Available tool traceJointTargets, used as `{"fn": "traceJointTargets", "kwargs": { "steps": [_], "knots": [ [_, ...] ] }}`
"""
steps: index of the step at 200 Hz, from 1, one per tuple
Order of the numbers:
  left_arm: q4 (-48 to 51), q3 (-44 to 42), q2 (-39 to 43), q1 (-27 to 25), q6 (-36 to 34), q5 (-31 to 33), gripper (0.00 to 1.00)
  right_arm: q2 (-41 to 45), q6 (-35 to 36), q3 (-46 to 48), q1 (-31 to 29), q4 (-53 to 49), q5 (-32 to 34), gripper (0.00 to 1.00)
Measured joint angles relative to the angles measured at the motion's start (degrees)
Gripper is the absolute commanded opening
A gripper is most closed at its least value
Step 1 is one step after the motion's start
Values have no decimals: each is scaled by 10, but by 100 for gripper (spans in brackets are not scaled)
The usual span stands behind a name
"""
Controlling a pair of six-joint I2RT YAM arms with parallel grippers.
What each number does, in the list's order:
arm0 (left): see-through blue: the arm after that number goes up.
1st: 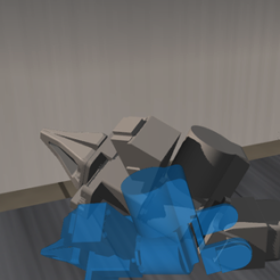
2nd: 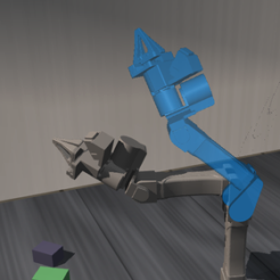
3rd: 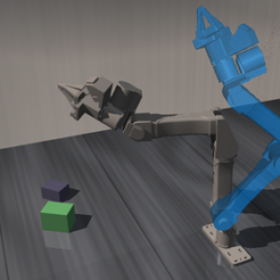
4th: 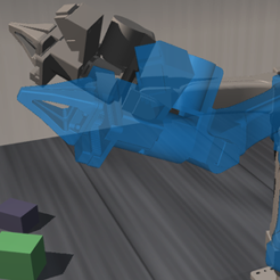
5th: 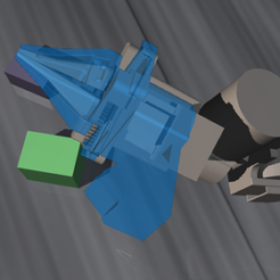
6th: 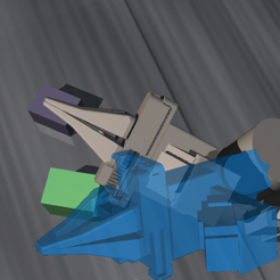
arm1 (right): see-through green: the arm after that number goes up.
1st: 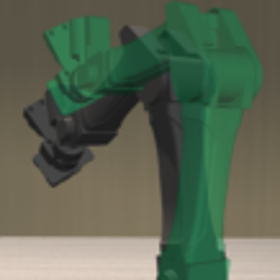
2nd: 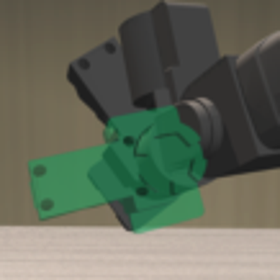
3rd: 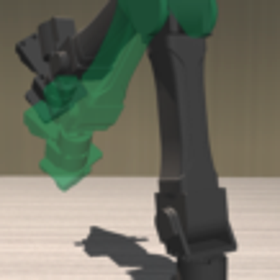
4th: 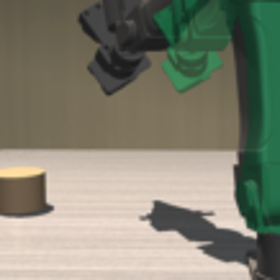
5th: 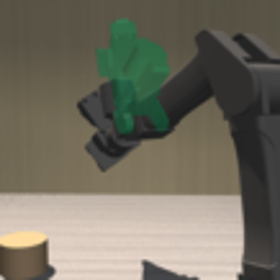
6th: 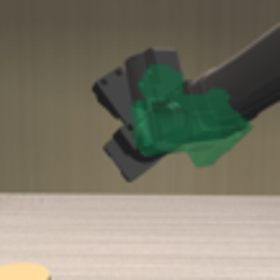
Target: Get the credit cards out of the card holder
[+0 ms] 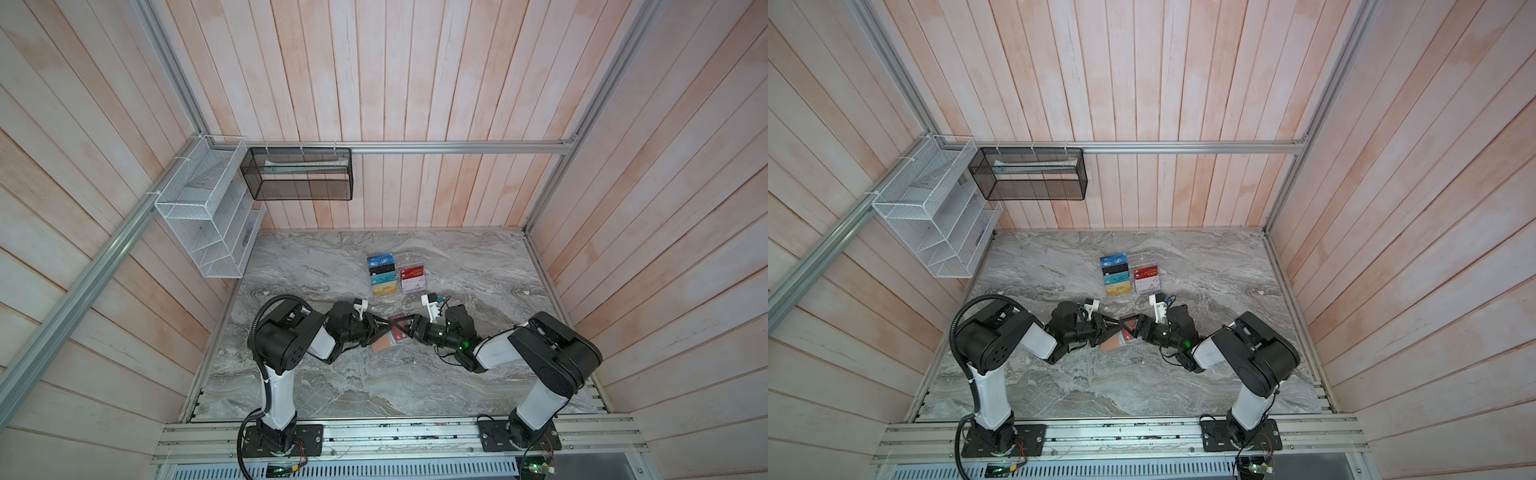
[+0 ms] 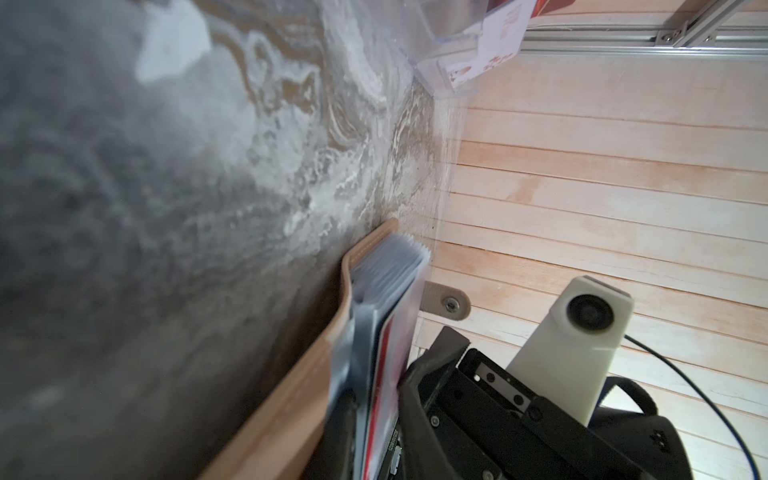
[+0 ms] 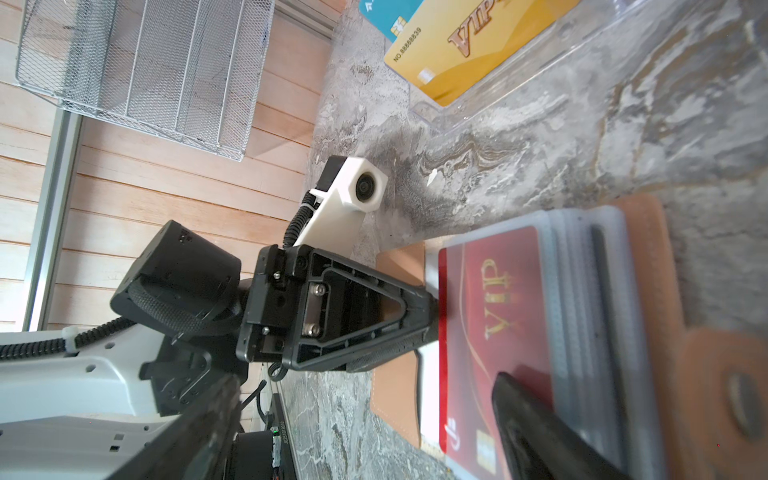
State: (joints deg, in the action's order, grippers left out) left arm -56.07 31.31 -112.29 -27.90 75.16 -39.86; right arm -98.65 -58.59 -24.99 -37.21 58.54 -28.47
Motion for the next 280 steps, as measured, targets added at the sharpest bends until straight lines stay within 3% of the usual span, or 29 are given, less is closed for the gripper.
{"fn": "traceJointTargets", "kwargs": {
  "steps": [200, 280],
  "knots": [
    [-14, -9, 7, -19, 0, 25, 22, -7, -5, 10, 4, 26, -2, 96],
    [-21, -14, 7, -29, 1, 26, 17, 0, -10, 17, 12, 28, -9, 96]
  ]
}}
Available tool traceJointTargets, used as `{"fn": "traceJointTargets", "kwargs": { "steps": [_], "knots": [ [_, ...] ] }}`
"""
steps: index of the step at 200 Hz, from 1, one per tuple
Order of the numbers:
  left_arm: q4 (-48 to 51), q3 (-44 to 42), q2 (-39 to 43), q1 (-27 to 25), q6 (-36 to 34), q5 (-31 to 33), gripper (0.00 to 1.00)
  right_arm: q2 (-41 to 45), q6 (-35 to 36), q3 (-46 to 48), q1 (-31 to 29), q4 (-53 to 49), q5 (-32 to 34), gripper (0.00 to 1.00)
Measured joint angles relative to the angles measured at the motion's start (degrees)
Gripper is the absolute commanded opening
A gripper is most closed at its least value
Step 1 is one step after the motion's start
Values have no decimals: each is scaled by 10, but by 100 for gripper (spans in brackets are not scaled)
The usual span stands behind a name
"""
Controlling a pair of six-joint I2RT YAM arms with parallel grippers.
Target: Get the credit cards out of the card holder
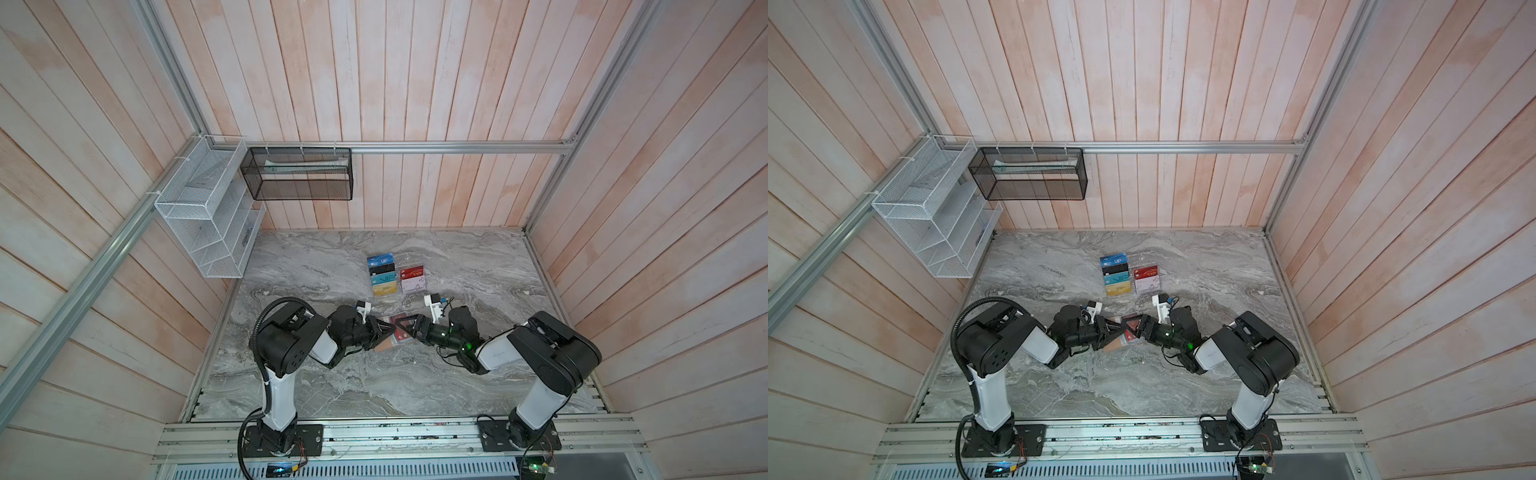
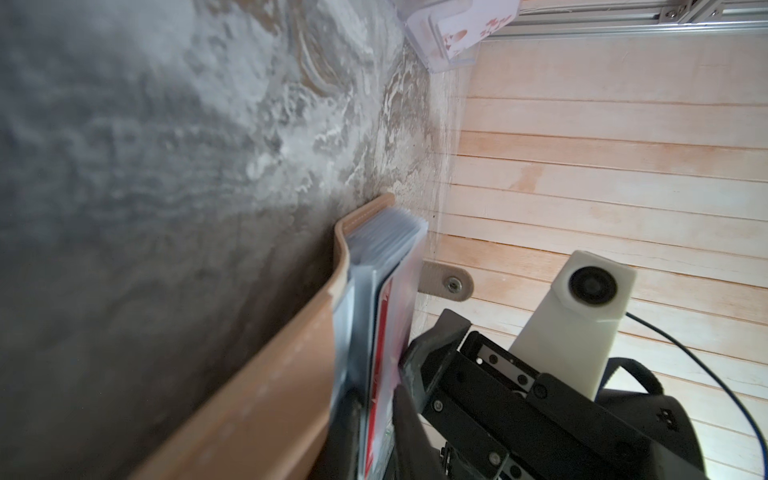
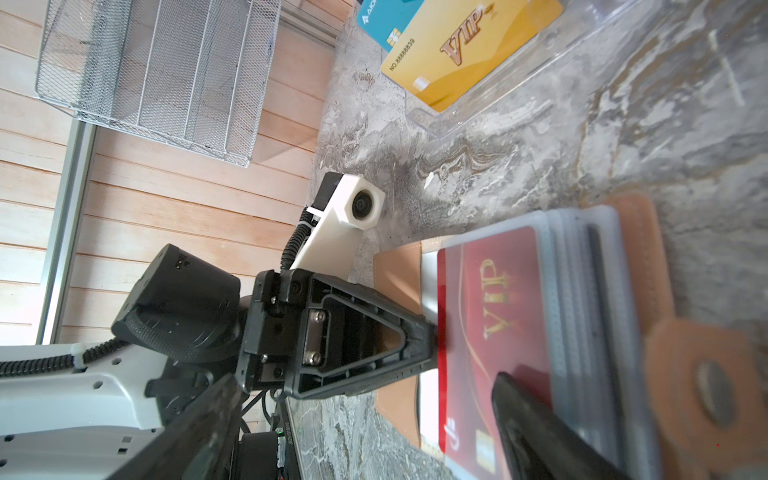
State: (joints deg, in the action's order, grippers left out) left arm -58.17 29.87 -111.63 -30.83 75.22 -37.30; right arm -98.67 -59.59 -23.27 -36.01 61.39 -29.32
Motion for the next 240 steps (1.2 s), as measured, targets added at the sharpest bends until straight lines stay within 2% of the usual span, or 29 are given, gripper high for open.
{"fn": "traceJointTargets", "kwargs": {
  "steps": [56, 240],
  "knots": [
    [-2, 0, 0, -16, 0, -9, 17, 44, 14, 2, 17, -71, 0, 96],
    [-2, 0, 0, -16, 0, -13, 17, 90, 57, 12, 41, -162, 7, 96]
  ]
}}
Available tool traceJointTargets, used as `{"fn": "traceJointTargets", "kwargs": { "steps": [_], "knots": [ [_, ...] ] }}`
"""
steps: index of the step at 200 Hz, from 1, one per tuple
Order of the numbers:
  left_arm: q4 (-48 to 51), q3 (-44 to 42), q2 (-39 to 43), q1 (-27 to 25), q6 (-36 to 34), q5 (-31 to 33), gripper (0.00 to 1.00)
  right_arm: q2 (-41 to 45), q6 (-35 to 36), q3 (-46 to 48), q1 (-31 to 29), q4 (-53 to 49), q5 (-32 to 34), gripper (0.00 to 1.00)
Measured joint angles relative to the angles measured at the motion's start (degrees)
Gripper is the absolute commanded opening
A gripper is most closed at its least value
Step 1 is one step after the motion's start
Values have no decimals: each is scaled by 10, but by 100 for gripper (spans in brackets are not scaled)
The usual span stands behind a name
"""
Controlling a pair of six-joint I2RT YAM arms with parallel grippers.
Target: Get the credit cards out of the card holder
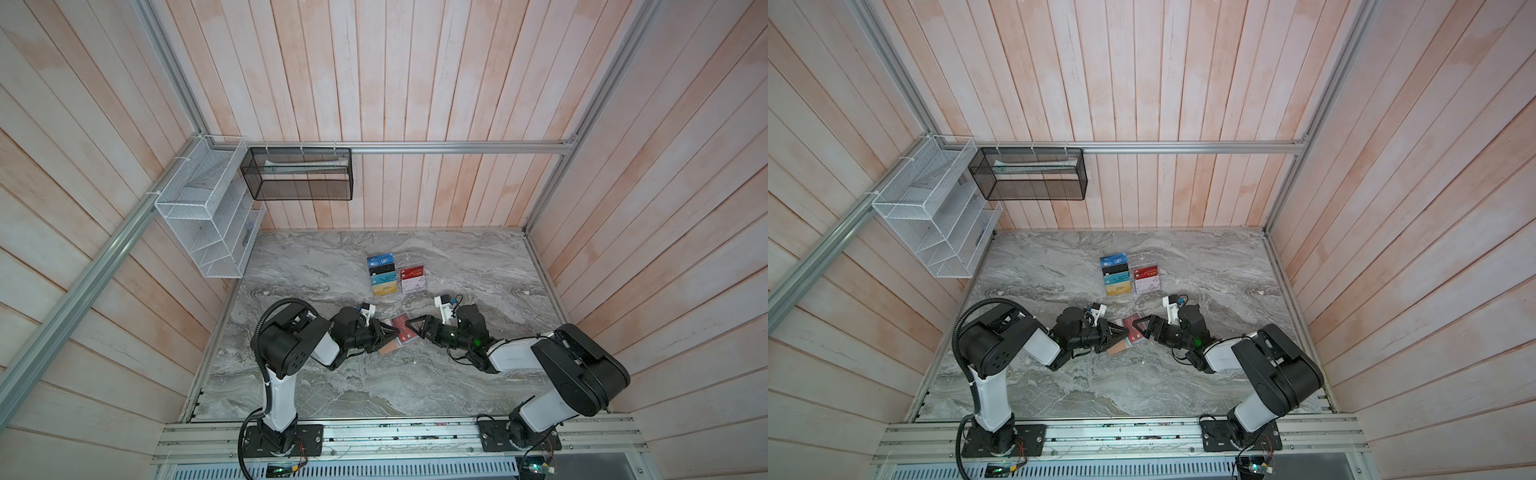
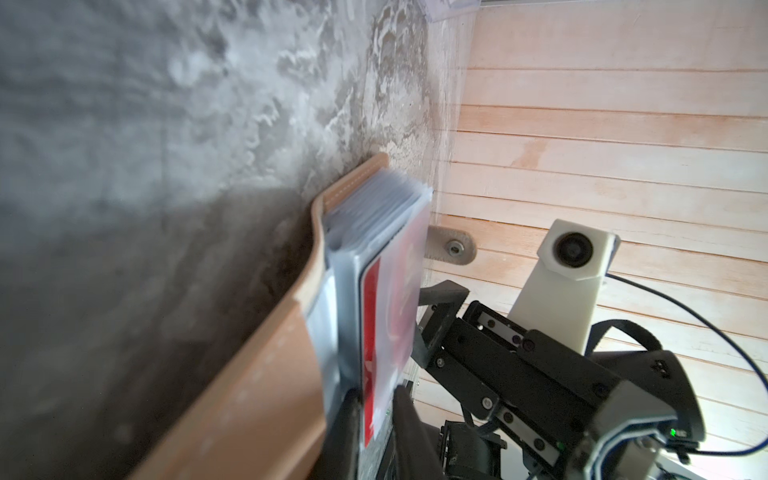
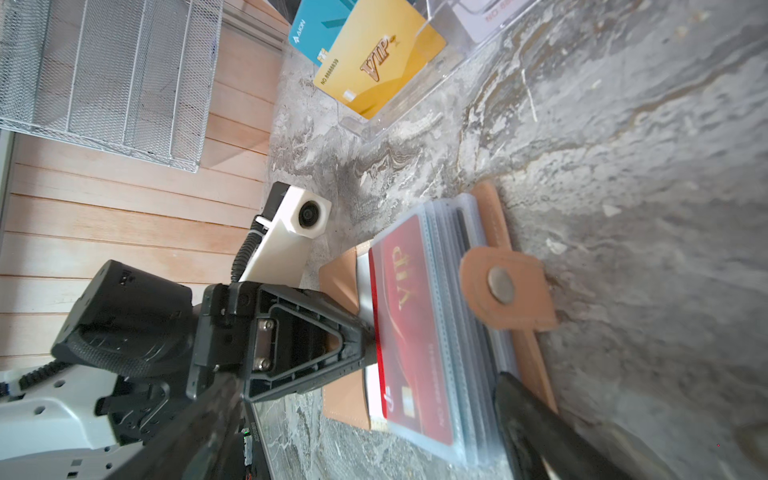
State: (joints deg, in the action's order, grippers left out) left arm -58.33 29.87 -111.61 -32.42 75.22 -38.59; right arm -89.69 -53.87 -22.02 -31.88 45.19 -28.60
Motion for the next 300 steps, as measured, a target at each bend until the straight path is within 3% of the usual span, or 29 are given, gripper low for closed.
{"fn": "traceJointTargets", "kwargs": {
  "steps": [64, 136, 300],
  "knots": [
    [0, 0, 4, 0, 0, 0, 17, 3, 1, 0, 0, -5, 0, 96],
    [0, 0, 8, 0, 0, 0, 17, 55, 32, -18, 0, -92, 13, 97],
    [-1, -1, 7, 0, 5, 0, 17, 28, 30, -37, -17, -88, 13, 97]
  ]
}}
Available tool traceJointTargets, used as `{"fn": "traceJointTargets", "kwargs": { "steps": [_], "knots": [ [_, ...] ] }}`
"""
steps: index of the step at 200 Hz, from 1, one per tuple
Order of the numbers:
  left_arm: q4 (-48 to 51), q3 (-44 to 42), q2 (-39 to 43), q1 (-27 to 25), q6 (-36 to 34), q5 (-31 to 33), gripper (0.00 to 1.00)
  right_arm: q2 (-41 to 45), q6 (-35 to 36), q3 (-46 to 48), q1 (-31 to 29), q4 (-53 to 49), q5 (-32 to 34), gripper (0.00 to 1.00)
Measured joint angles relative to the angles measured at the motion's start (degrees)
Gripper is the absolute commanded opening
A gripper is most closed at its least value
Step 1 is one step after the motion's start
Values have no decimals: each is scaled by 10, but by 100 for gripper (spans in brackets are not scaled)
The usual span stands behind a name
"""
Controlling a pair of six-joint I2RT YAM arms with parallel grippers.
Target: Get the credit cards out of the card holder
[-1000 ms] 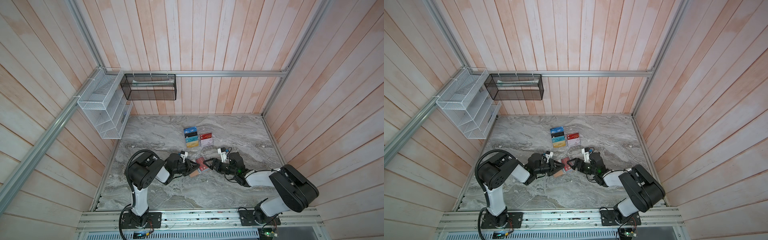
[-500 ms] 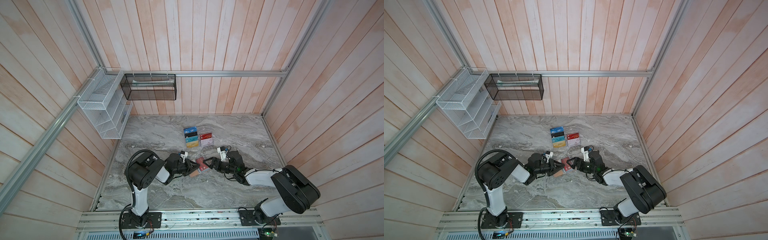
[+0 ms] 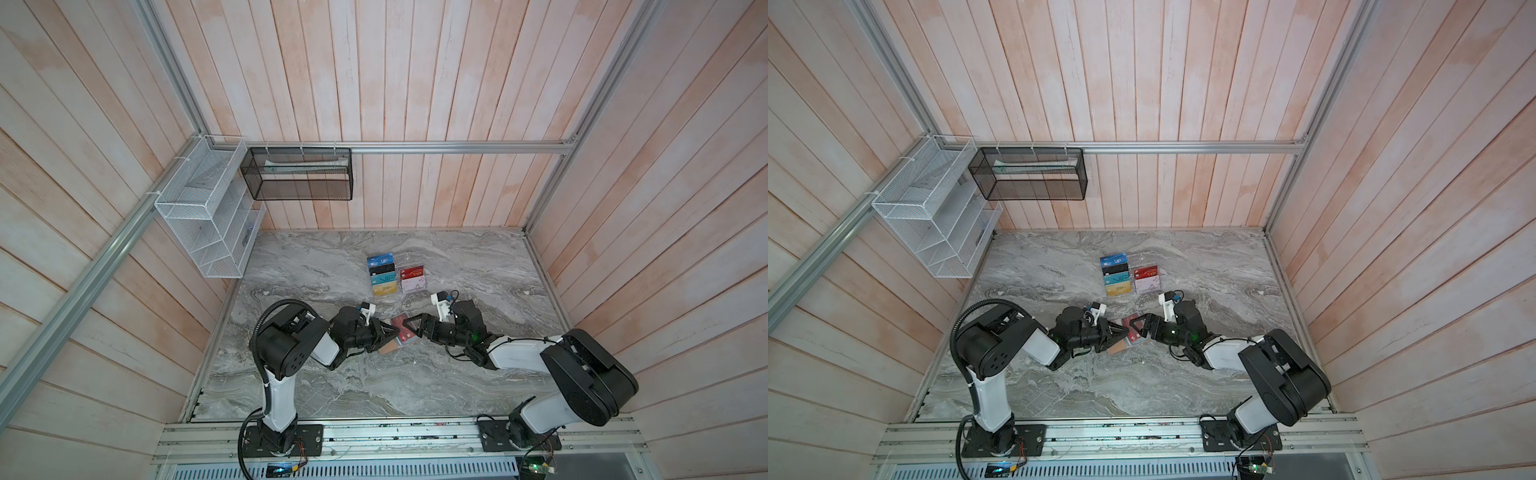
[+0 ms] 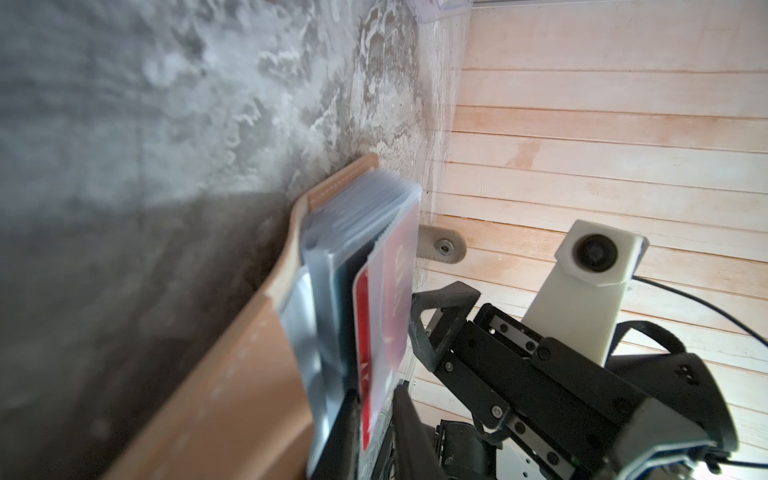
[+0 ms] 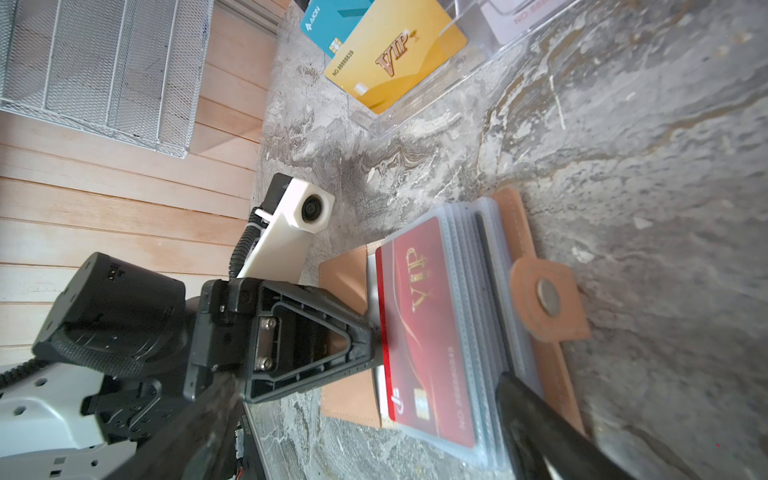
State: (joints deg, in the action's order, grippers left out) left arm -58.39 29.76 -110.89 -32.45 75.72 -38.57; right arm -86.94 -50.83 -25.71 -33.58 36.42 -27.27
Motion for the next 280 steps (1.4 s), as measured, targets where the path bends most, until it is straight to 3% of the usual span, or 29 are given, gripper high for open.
{"fn": "traceJointTargets", "kwargs": {
  "steps": [68, 171, 280],
  "knots": [
    [-5, -3, 0, 0, 4, 0, 17, -19, -2, -10, -12, 13, 8, 97],
    [-19, -7, 0, 0, 8, 0, 0, -23, -6, -10, -13, 16, 9, 97],
    [-15, -14, -1, 6, -26, -2, 0, 43, 19, -31, -16, -56, 25, 97]
  ]
}}
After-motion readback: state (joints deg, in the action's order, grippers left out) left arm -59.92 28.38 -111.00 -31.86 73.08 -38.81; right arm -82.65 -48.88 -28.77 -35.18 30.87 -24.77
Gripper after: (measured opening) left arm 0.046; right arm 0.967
